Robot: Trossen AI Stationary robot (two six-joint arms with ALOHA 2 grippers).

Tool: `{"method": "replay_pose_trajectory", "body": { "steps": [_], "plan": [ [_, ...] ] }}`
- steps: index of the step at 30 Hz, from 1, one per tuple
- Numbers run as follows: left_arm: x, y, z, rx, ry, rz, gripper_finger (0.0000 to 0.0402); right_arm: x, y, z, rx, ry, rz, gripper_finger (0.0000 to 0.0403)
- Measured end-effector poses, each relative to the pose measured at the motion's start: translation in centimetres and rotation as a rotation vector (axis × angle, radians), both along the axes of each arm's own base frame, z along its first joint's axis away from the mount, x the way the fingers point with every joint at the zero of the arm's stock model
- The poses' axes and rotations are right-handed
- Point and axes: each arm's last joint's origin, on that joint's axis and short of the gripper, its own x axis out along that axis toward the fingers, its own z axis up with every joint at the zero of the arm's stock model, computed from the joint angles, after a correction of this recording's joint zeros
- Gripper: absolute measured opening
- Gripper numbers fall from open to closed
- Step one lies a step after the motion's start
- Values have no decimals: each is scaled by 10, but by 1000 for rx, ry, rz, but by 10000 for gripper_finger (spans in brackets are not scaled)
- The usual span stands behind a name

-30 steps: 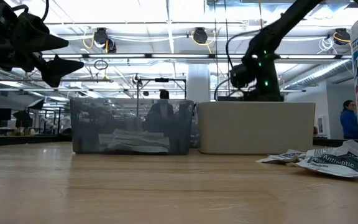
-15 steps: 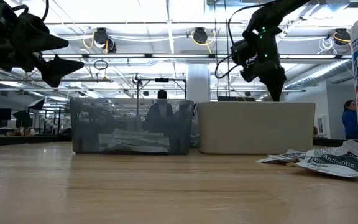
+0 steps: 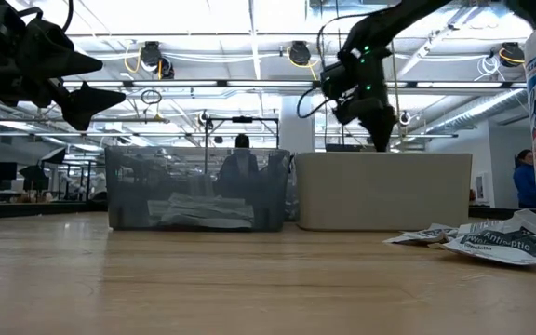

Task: Pick & Place First Aid Supplies
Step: Put the white ointment pack into the white bin

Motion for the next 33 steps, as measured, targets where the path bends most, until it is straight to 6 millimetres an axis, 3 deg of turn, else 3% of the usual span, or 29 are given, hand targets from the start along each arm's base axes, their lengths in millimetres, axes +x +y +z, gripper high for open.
{"method": "replay_pose_trajectory", "body": {
  "steps": [16,26,33],
  "plan": [
    [0,0,0,0,0,0,310,88,-40,-3,-80,-87,178,1],
    [0,0,0,0,0,0,310,105,-38,-13,-36,-147,207,1],
    [0,0,0,0,0,0,310,115,-31,-38,-30,-155,229,1]
  ]
}}
